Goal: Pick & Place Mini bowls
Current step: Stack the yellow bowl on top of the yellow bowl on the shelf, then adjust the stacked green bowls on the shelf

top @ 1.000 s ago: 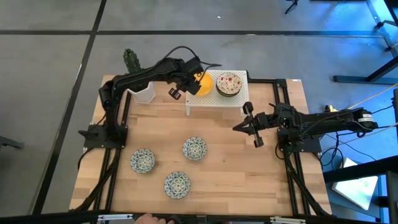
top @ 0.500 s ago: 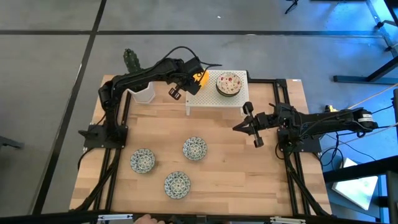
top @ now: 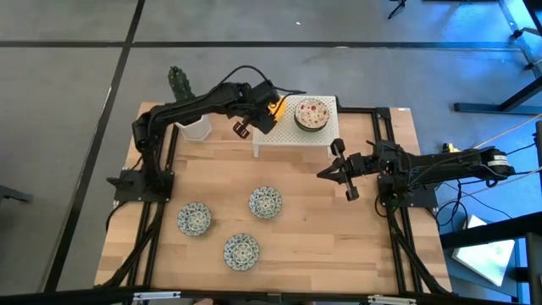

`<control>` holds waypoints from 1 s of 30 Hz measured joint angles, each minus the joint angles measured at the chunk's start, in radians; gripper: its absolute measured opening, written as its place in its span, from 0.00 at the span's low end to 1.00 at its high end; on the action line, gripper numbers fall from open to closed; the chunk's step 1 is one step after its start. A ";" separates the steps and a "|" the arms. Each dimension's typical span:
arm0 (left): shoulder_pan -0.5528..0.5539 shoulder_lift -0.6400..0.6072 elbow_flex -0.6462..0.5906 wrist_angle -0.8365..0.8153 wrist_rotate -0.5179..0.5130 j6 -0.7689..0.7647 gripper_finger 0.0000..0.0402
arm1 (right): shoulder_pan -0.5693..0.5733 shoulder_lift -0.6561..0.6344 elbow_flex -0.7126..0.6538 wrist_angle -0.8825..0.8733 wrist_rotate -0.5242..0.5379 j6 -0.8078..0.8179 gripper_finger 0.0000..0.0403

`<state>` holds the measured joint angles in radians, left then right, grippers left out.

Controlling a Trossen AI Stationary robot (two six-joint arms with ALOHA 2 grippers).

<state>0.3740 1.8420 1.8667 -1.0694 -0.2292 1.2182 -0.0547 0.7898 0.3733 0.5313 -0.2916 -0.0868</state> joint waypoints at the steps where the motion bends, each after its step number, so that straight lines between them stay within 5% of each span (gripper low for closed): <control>1: -0.011 -0.002 0.015 0.003 0.009 -0.001 0.05 | 0.000 0.000 0.000 0.000 0.000 0.000 0.04; 5: -0.049 -0.033 0.058 -0.001 0.043 -0.070 0.04 | 0.000 0.000 0.000 0.000 0.001 0.002 0.04; 10: -0.059 -0.160 0.069 -0.105 0.251 -0.256 0.01 | 0.000 0.000 0.000 -0.019 0.001 0.010 0.04; 17: -0.079 -0.428 -0.010 -0.149 0.275 -0.519 0.00 | 0.001 0.000 0.000 -0.044 -0.016 0.008 0.04; 23: -0.113 -0.794 -0.432 0.220 0.439 -0.701 0.00 | 0.001 0.000 0.000 -0.044 -0.016 0.000 0.04; 30: -0.213 -1.160 -1.034 0.824 0.406 -0.956 0.01 | 0.001 0.000 0.000 -0.043 -0.016 0.000 0.04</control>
<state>0.1609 0.6824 0.8327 -0.2449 0.1769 0.2622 -0.0540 0.7898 0.3737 0.4881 -0.3073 -0.0868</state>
